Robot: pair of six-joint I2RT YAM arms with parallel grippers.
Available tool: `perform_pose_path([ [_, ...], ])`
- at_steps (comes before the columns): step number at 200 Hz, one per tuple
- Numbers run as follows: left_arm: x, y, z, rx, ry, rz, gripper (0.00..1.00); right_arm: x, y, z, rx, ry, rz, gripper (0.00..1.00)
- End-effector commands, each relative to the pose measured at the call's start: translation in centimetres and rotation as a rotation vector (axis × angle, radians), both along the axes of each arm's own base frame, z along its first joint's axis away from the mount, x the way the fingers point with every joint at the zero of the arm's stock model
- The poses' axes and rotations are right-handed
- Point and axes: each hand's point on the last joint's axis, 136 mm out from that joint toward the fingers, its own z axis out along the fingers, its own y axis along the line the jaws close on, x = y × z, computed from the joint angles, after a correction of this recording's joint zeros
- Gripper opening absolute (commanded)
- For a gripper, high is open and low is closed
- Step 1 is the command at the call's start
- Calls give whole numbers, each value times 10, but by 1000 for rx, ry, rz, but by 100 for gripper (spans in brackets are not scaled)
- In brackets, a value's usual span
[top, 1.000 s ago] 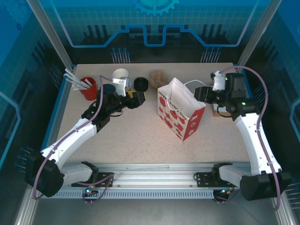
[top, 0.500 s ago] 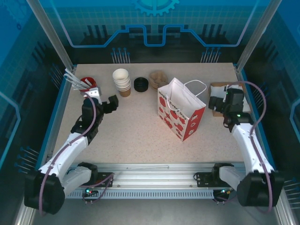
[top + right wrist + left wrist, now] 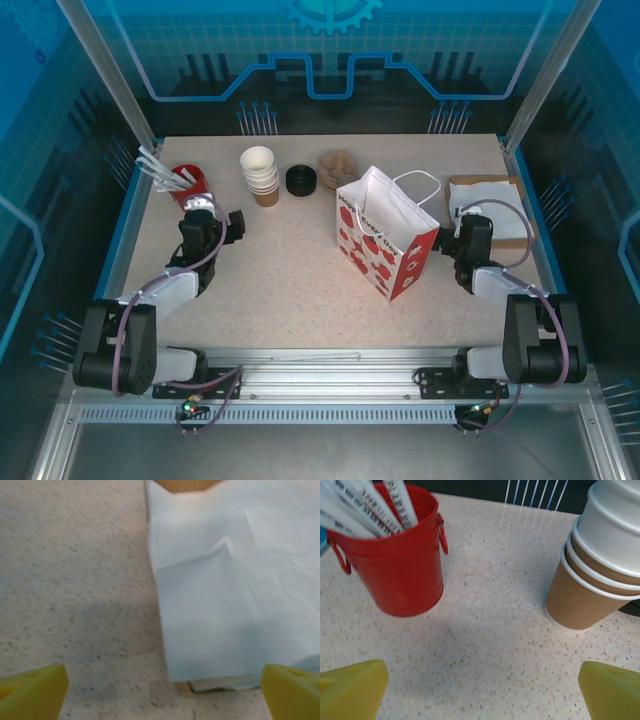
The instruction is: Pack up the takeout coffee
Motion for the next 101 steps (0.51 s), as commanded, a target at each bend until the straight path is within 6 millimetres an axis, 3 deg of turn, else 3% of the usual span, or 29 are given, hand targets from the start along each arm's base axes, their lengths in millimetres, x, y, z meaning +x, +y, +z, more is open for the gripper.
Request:
perform_pose_path([
  [1,9,1,3,51,-55,-41,99,18,18,31,-8,-177,86,100],
  [33,16,-4,-28,47,-43,-77,99,22,29,33,16,-230,132,100],
  [75,16,-7,-28,44,-44,-92,99,26,42,14,-38,-233,162,100],
  [101,16,-7,-28,45,-46,-93,99,28,45,11,-64,-222,162,100],
])
